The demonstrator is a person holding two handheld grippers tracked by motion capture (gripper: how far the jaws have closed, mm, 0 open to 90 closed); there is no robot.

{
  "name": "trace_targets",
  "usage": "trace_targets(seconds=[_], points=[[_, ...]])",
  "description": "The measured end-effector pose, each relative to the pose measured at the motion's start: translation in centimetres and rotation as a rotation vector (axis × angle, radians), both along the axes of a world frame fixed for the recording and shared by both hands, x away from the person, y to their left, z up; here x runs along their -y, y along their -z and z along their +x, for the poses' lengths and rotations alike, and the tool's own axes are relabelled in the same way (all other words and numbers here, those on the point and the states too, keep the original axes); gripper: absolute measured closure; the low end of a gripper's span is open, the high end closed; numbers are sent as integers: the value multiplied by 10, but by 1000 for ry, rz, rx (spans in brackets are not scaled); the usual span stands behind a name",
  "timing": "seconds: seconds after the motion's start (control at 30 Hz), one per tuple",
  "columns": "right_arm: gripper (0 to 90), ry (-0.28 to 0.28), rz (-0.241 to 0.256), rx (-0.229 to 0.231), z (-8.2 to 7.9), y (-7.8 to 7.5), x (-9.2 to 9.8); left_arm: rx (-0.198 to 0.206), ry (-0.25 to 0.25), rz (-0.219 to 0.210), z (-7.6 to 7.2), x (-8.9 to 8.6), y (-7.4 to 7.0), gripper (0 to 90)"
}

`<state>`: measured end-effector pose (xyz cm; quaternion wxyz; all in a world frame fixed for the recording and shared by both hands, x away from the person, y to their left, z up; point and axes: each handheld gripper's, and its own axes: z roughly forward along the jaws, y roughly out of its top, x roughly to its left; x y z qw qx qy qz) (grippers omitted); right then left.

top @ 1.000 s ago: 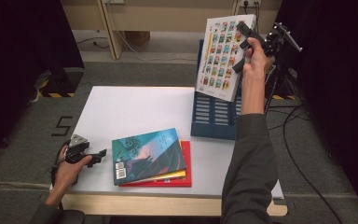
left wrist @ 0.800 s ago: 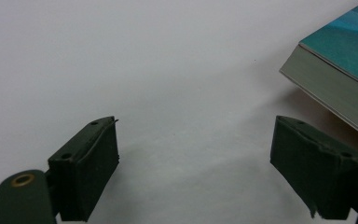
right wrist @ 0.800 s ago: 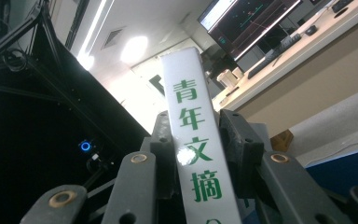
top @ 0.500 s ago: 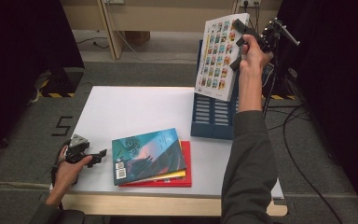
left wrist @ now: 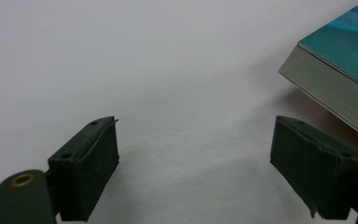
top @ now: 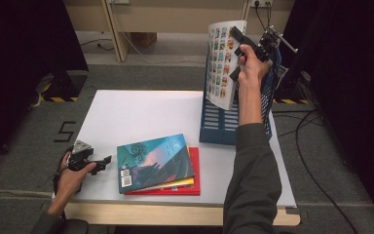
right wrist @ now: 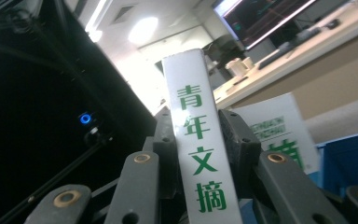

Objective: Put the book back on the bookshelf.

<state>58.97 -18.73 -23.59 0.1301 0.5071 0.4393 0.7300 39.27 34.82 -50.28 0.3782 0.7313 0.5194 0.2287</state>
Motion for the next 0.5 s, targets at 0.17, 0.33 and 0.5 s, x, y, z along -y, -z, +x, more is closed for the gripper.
trace_targets(seconds=[0.17,0.33,0.5], points=[[706,39,23,-2,-3,12,7,5,1,3,0,0,0,145],[704,57,42,-14,-6,29,22,-1,5,10,0,1,0,145],[704,44,24,-19,-11,42,19,-3,3,16,0,2,0,145]])
